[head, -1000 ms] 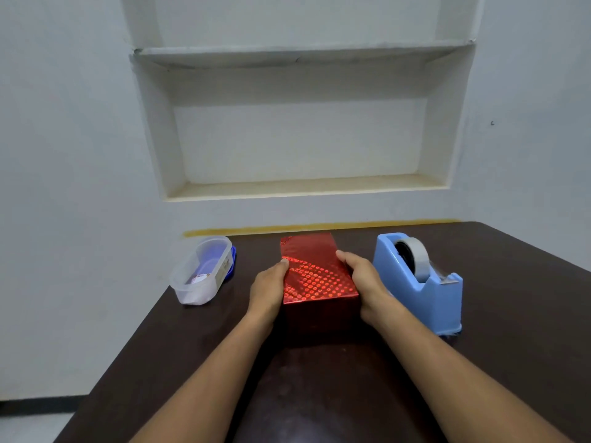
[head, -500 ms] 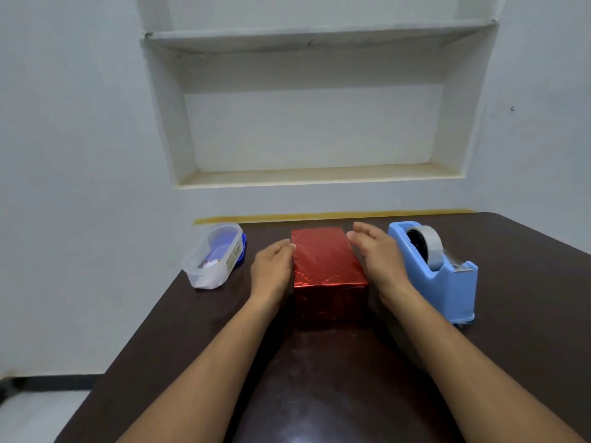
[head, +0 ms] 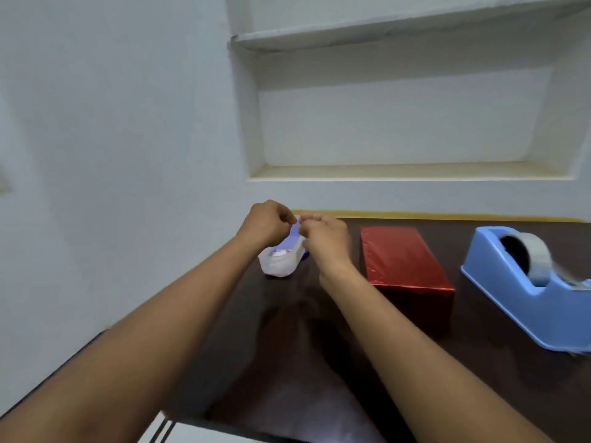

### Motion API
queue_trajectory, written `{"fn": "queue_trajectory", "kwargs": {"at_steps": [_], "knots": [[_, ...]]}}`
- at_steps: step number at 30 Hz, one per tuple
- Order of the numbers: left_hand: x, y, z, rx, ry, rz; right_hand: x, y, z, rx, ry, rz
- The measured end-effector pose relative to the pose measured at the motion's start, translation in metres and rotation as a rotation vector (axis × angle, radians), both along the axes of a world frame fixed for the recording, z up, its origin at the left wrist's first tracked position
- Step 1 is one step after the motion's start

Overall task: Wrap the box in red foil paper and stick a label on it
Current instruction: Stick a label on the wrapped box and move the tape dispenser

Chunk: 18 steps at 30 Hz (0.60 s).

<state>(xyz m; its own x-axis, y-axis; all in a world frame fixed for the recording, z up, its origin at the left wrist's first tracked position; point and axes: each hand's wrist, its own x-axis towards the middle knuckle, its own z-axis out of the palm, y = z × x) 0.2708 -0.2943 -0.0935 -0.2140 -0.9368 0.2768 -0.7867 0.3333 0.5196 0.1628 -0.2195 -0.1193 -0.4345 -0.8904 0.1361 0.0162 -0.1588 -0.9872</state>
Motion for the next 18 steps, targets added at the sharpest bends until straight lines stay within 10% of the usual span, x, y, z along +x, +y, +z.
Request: {"fn": "queue_trajectory", "kwargs": {"at_steps": [8, 18], "knots": [[0.005, -0.037, -0.005, 0.146, -0.834, -0.161, -0.007, -0.007, -0.047, 0.127, 0.273, -0.053], [0.006, -0.060, -0.020, -0.009, -0.662, -0.140, -0.009, -0.013, -0.054, 0.128, 0.270, -0.055]]}}
